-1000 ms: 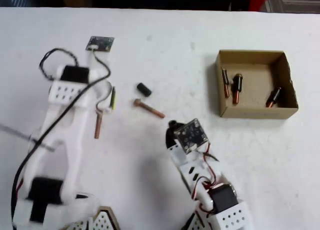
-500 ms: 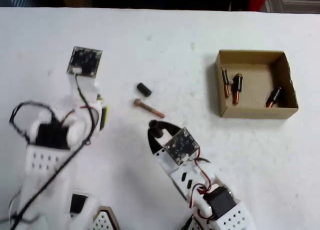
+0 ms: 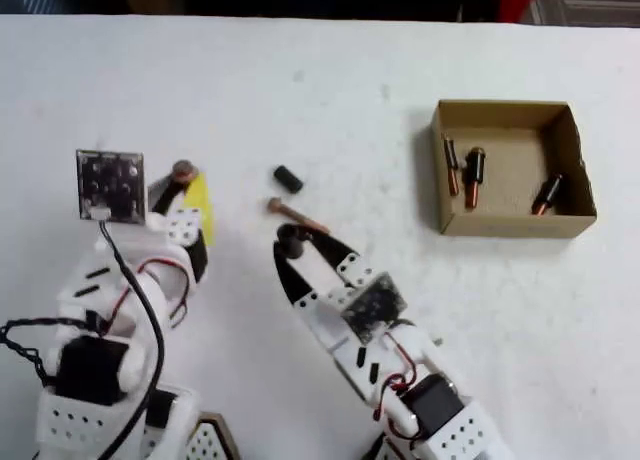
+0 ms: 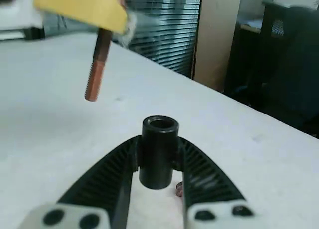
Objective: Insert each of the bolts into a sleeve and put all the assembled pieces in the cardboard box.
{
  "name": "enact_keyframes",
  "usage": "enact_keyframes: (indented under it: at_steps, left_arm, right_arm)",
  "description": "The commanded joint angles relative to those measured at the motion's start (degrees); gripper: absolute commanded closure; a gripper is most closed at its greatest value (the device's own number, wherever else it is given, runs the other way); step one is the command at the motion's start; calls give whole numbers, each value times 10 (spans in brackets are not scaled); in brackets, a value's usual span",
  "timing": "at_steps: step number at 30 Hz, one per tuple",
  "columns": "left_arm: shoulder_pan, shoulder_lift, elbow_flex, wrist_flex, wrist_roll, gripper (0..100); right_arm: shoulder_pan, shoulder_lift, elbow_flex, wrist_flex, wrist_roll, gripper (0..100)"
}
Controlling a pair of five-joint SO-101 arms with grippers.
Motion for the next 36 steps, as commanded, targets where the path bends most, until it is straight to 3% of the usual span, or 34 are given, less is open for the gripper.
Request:
enact_keyframes:
  at_steps: [1,9,15,22,28,36]
  left_arm:
    - [55,-25,-9,-48,7,977]
    - [113,-25,-6,-142,5,977]
    - [170,-25,-5,-156,8,976]
    - [177,-27,11,-158,9,976]
    - [180,-28,62,-221,11,976]
    - [211,-28,60,-209,25,976]
  right_arm:
    - [-4,-6,5,-18,-12,981]
    - [-3,-6,5,15,-14,981]
    - [-3,-6,5,33,-11,981]
    - [-3,-6,5,36,-14,981]
    - [-3,-7,2,34,-14,981]
    - [23,-7,5,6,-14,981]
